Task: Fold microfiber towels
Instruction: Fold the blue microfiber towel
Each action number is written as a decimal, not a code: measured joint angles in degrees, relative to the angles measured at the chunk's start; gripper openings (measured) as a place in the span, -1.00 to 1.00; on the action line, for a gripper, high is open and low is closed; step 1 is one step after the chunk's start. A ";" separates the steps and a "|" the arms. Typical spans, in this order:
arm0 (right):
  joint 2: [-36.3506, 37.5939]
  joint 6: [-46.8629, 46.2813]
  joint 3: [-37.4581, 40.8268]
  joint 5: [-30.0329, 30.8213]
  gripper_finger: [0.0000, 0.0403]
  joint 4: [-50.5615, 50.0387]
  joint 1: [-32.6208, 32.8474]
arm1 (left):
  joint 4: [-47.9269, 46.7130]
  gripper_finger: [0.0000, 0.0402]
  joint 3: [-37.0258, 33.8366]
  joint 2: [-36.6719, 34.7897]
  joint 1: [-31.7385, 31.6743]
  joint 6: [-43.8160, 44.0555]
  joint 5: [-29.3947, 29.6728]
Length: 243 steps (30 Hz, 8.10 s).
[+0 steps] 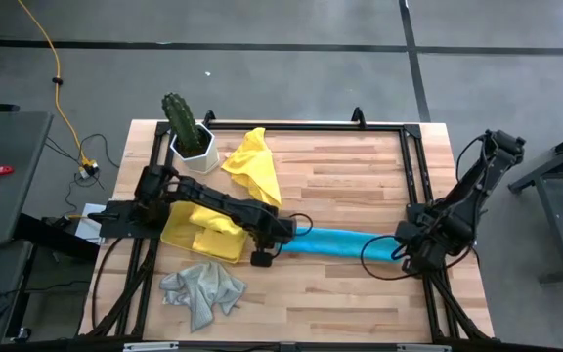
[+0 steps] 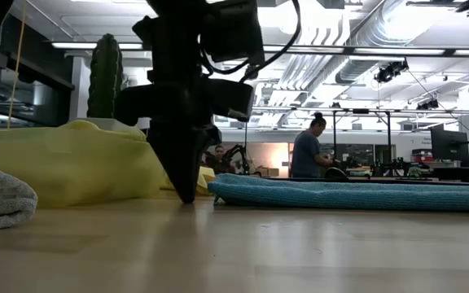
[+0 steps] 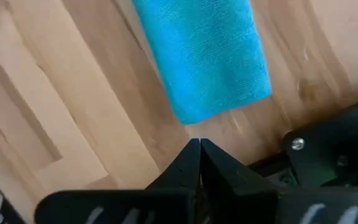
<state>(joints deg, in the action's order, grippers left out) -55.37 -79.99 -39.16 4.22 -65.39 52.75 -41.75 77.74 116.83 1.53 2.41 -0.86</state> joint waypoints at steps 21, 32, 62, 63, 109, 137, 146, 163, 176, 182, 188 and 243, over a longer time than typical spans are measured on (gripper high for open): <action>-25.94 18.23 0.70 -13.16 -0.22 -0.23 -15.97 | 1.55 -1.00 -0.11 0.16 -0.56 1.49 2.64; -32.44 37.45 0.68 -12.38 -0.22 6.59 -23.45 | 1.74 -1.00 -0.11 0.23 -0.34 -0.06 2.86; -6.90 -12.90 0.66 -8.68 -0.22 1.91 -23.70 | 2.56 -1.00 -0.20 0.27 -0.36 -2.18 3.07; -7.12 -15.82 0.66 -8.42 -0.22 2.68 -23.26 | 2.61 -1.00 -0.20 0.27 -0.39 -2.20 3.05; -21.81 -49.47 8.70 -4.92 -0.36 12.89 -16.84 | 4.63 -1.00 -0.13 0.38 -0.41 0.47 2.49; -15.43 -32.83 -7.28 9.75 -1.00 2.27 -12.82 | 10.06 -1.00 -0.20 2.17 -0.36 2.98 3.63; -15.53 -23.90 -7.66 18.87 -1.00 17.07 -15.42 | 14.25 -1.00 -0.22 2.30 -0.41 2.98 3.35; -21.08 1.66 -7.52 24.56 -1.00 44.88 -26.23 | 21.31 -1.00 -0.24 2.74 -0.34 2.98 0.00; -30.22 10.03 -7.52 16.11 -1.00 56.31 -30.01 | 22.89 -1.00 -0.24 2.70 -0.27 2.94 -0.16; -32.80 11.92 -7.50 15.33 -1.00 59.61 -30.01 | 22.94 -1.00 -0.24 2.63 -0.39 3.23 -0.18; -35.01 10.59 -7.50 15.22 -1.00 60.69 -29.99 | 22.31 -1.00 -0.24 2.54 -0.38 4.93 -0.22; 8.77 13.25 18.73 34.46 -0.18 49.88 -14.84 | 31.66 -1.00 5.12 4.11 -0.39 17.50 8.47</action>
<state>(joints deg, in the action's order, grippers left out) -46.60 -66.73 -20.43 38.68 -15.51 37.91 -10.09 82.86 120.93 1.14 19.91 7.61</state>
